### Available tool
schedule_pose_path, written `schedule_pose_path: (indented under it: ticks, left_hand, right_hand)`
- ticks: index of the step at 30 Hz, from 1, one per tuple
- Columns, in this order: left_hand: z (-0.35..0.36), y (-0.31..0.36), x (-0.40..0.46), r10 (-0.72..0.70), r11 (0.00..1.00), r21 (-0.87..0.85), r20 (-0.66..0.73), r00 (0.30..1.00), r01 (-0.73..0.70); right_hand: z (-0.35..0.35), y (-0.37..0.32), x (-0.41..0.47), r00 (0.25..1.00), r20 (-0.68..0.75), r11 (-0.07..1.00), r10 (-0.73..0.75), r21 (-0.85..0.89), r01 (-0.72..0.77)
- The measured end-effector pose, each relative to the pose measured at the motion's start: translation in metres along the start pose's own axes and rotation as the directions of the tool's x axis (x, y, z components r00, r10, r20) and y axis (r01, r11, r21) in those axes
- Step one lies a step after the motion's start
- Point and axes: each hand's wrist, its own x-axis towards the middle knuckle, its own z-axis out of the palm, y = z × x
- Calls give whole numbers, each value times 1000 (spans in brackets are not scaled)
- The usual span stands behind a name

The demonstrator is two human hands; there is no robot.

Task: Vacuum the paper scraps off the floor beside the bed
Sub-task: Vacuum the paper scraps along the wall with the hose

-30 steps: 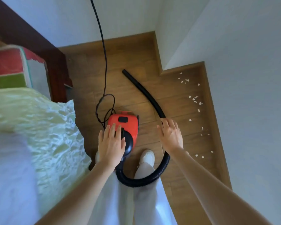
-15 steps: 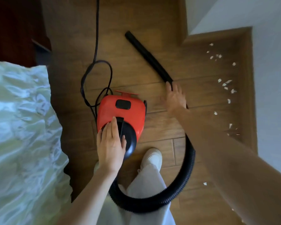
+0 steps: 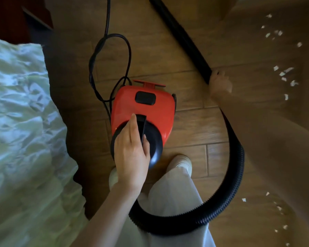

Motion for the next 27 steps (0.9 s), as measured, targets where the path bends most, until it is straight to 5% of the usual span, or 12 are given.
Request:
schedule_pose_path:
  ticks: [6, 11, 15, 19, 27]
  left_hand:
    - [-15, 10, 10, -77, 992, -97, 8, 997, 78]
    - [-33, 27, 28, -353, 914, -159, 138, 925, 373]
    - [-49, 37, 35, -401, 876, -180, 240, 884, 446]
    - [-75, 59, 32, -387, 879, -180, 271, 881, 442]
    - [-153, 119, -13, -167, 967, -146, 252, 953, 209]
  right_hand:
    - [-45, 5, -22, 994, -103, 939, -32, 339, 65]
    - [-99, 7, -80, 995, -1, 894, -102, 438, 92]
    - [-129, 23, -135, 993, 81, 871, -82, 490, 32]
    - [-163, 47, -191, 999, 52, 815, 10, 578, -38]
    - [-233, 115, -306, 990, -10, 600, 144, 796, -79]
